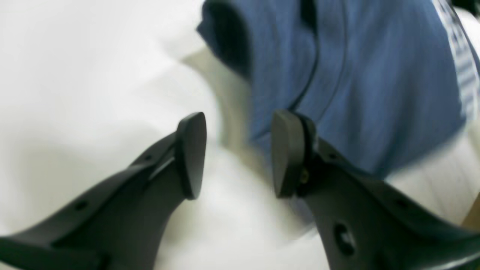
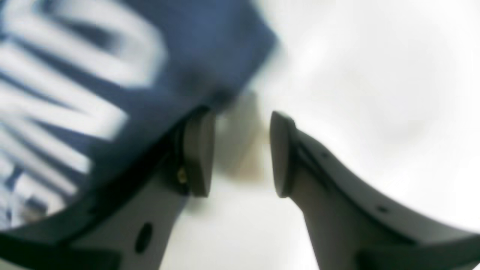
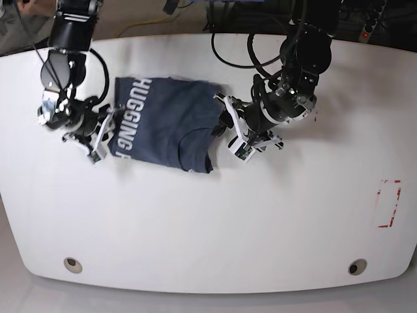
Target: Fold the T-shirt properly
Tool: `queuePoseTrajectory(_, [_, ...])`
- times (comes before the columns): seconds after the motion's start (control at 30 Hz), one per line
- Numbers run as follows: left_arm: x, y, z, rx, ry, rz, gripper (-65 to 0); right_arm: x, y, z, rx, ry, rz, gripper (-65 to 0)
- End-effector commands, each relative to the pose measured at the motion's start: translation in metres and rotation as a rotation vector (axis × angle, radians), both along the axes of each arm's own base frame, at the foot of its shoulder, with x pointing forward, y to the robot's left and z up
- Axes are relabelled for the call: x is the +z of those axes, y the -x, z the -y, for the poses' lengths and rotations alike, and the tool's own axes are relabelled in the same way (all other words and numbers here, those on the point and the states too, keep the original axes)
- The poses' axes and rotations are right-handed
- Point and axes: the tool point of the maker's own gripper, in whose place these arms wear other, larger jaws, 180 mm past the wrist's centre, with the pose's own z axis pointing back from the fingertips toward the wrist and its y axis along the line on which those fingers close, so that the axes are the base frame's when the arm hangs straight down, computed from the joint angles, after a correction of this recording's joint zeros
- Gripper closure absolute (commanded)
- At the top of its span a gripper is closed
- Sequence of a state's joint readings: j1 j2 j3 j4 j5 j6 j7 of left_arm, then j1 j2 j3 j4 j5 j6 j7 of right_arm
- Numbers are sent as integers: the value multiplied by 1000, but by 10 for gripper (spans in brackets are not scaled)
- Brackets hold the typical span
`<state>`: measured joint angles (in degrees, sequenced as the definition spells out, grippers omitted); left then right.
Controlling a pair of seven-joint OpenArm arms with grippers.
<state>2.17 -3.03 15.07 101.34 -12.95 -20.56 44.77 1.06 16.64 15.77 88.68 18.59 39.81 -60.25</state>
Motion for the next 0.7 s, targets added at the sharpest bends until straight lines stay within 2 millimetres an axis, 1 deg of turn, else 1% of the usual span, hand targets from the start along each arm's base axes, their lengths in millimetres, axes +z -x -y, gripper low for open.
queuePoseTrajectory(0.0, [27,-12,1,8,39,80,-260,34,-6,-21,42,4,111,-238])
queuePoseTrajectory(0.07, [34,-16,-2,22,44,101,-260,42,4,-44,65,-9,126,-238])
queuePoseTrajectory(0.13, [36,-17,-3,23,44,106,-260,43,12,-58,71,-28,117,-238])
queuePoseTrajectory(0.17, [38,-18,-5,27,42,114,-260,41,16,-72,72,-63,105,-238])
queuePoseTrajectory(0.23, [46,-24,-9,38,40,140,-260,36,21,-92,83,-105,85,-238])
queuePoseTrajectory(0.3, [50,-28,-14,50,37,151,-261,33,24,-116,125,-132,74,-238])
queuePoseTrajectory(0.33, [50,-29,-15,53,36,152,-261,31,27,-125,151,-132,65,-238])
queuePoseTrajectory(0.43, [51,-32,-22,71,32,156,-261,34,33,-155,244,-128,70,-238])
queuePoseTrajectory(0.47, [50,-32,-24,77,32,153,-261,39,32,-155,252,-112,89,-238])
queuePoseTrajectory(0.53, [49,-32,-27,82,27,152,-261,47,27,-148,240,-74,120,-238])
queuePoseTrajectory(0.57, [49,-31,-33,80,10,156,-261,50,24,-144,231,-53,134,-238])
queuePoseTrajectory(0.63, [48,-25,-40,68,-19,162,-261,54,18,-138,220,-27,148,-238])
queuePoseTrajectory(0.67, [44,-20,-44,66,-33,155,-261,57,11,-131,210,-6,162,-238])
